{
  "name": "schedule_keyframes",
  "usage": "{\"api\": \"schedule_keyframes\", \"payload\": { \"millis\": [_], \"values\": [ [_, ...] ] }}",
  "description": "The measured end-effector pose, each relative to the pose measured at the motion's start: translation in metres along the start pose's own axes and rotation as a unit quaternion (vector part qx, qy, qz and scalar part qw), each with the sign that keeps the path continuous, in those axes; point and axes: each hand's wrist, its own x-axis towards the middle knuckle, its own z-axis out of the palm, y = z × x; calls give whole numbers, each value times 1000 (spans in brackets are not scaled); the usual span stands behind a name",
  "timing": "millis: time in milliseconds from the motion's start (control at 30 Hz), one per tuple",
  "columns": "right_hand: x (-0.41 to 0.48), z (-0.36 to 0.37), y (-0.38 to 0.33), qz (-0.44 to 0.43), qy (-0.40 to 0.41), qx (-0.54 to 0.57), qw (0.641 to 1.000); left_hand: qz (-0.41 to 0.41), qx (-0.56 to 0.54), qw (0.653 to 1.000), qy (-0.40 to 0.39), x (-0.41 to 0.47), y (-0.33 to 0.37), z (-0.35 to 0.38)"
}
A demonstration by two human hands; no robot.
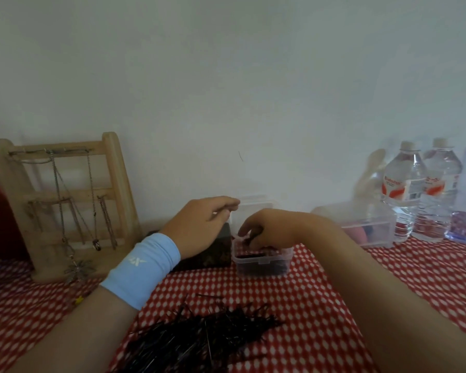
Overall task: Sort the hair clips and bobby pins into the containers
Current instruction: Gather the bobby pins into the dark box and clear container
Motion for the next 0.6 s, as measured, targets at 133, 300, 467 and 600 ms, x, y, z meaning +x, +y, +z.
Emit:
{"api": "schedule_keyframes", "payload": {
  "millis": [133,300,467,600],
  "values": [
    [-3,-8,8,-9,14,22,1000,24,52,998,-18,-7,2,12],
    [-5,-13,16,-1,23,32,999,49,75,995,-41,-8,10,24],
    [-2,-4,17,25,-22,-43,999,71,159,974,-146,-15,7,50],
    [-4,-9,19,27,29,-9,999,62,199,963,-171,-23,3,60]
  ]
}}
